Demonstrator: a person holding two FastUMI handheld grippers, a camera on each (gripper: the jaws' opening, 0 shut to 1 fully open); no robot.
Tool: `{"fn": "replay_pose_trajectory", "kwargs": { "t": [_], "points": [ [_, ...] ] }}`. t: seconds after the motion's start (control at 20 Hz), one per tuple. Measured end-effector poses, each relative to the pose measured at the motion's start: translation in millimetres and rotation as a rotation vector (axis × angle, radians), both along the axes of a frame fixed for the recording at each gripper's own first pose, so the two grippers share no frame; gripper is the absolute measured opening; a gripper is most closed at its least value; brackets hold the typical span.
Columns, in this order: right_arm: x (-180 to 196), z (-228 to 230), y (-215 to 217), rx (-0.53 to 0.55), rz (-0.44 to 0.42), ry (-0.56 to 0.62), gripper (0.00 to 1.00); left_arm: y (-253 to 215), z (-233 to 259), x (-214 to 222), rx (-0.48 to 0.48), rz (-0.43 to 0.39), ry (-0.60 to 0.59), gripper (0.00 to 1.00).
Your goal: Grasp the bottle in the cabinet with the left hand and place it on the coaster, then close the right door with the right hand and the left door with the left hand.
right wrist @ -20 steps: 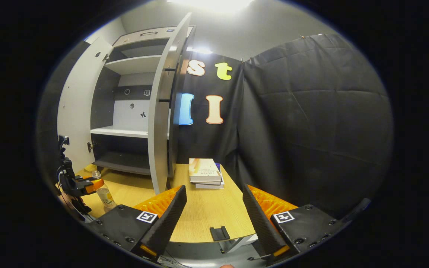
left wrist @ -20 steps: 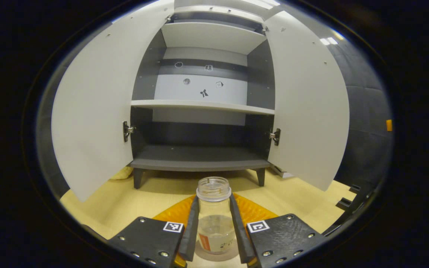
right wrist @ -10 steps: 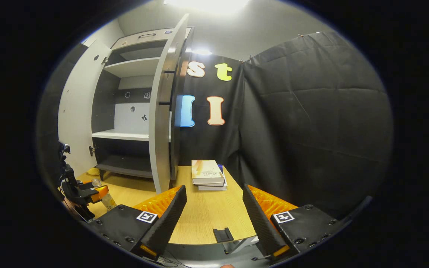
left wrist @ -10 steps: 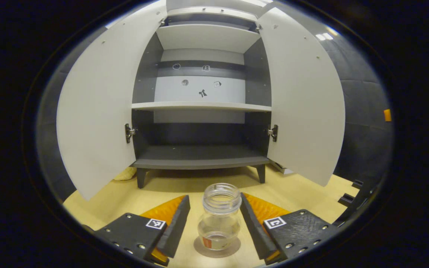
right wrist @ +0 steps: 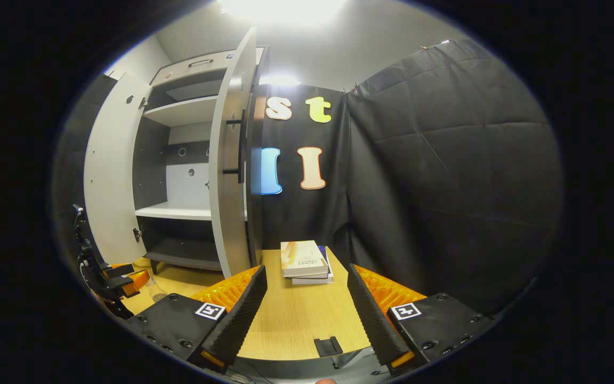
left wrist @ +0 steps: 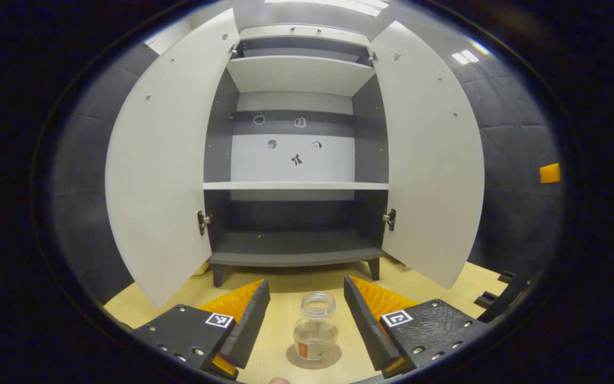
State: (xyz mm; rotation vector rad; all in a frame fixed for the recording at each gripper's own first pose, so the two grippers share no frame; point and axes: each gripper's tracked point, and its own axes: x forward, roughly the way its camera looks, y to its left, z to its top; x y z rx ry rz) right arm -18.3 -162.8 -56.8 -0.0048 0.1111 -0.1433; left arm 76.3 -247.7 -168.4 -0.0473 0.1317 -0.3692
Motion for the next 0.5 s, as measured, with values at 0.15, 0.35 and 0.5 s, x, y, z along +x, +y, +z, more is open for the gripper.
{"fn": "replay_pose_trajectory", "kwargs": {
  "t": [0.15, 0.35, 0.5],
  "points": [
    [10.3, 14.5, 0.2, 0.006, 0.032, -0.015, 0.96, 12.8, 29.0, -12.2, 0.008, 0.01, -0.022, 0.85],
    [31.8, 41.7, 0.2, -0.004, 0.071, -0.042, 0.96, 42.6, 66.4, -30.2, 0.02, 0.058, -0.052, 0.85],
    [49.5, 57.7, 5.0, 0.027, 0.097, -0.033, 0.97, 69.8, 82.8, -40.3, 0.021, 0.1, -0.052, 0.84]
  ]
}}
